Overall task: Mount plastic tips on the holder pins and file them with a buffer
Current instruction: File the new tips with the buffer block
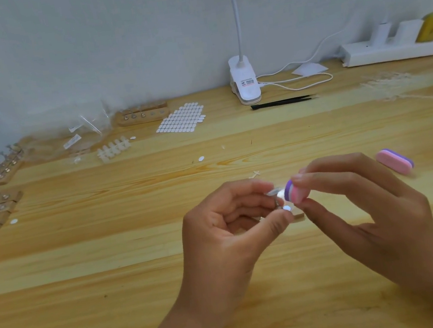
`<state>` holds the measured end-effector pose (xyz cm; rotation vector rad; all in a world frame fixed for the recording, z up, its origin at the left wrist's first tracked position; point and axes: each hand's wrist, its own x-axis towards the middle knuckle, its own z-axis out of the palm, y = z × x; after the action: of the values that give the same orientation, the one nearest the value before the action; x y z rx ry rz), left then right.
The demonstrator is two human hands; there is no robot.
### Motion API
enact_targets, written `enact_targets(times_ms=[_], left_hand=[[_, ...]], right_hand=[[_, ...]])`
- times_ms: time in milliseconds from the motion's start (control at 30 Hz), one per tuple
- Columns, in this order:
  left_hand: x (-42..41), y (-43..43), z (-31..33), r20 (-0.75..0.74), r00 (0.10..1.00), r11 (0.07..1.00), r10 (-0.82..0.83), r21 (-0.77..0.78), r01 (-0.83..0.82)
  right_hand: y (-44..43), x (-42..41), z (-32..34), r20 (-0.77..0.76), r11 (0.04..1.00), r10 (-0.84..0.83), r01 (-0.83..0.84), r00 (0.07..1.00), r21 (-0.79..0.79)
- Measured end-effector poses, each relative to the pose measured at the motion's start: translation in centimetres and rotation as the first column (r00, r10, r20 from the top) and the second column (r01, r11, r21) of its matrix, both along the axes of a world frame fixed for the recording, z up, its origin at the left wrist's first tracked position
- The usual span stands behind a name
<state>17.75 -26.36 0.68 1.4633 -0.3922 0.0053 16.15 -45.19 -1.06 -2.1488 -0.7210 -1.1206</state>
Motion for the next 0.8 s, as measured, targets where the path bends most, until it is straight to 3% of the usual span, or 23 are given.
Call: enact_targets(times_ms=[200,367,500,633,800], left_hand=[[-0.4,-0.2,0.1,0.054,0.999,0.998,0.005,0.056,-0.008],[-0.4,-0.2,0.0,-0.020,0.999,0.999,0.030,0.034,-0.029],[-0.5,-0.2,0.0,0.003,1.000,1.000,0.000,0.024,0.000],[-0.4,-0.3,0.0,-0.021,0.999,0.997,0.050,0.063,-0.049],[-0.5,-0.3,-0.2,-0.002,0.999,0.998,0.040,0.041,-0.040]], right_hand=[[-0.1,0.1,-0.6,-0.013,0.990,0.127,-0.127,0.992,-0.063],[-0.9,0.6,-0.9,-0.017,0.991,0.085,-0.086,0.996,-0.104],[-0.2,0.4,-1.1,-0.022,0.978,0.166,-0.167,0.986,-0.126],[-1.2,0.9,-0.7,-0.052,0.983,0.107,-0.113,0.993,-0.143],[-0.4,0.8,-1.0,-0.059,0.970,0.175,-0.182,0.983,-0.158]])
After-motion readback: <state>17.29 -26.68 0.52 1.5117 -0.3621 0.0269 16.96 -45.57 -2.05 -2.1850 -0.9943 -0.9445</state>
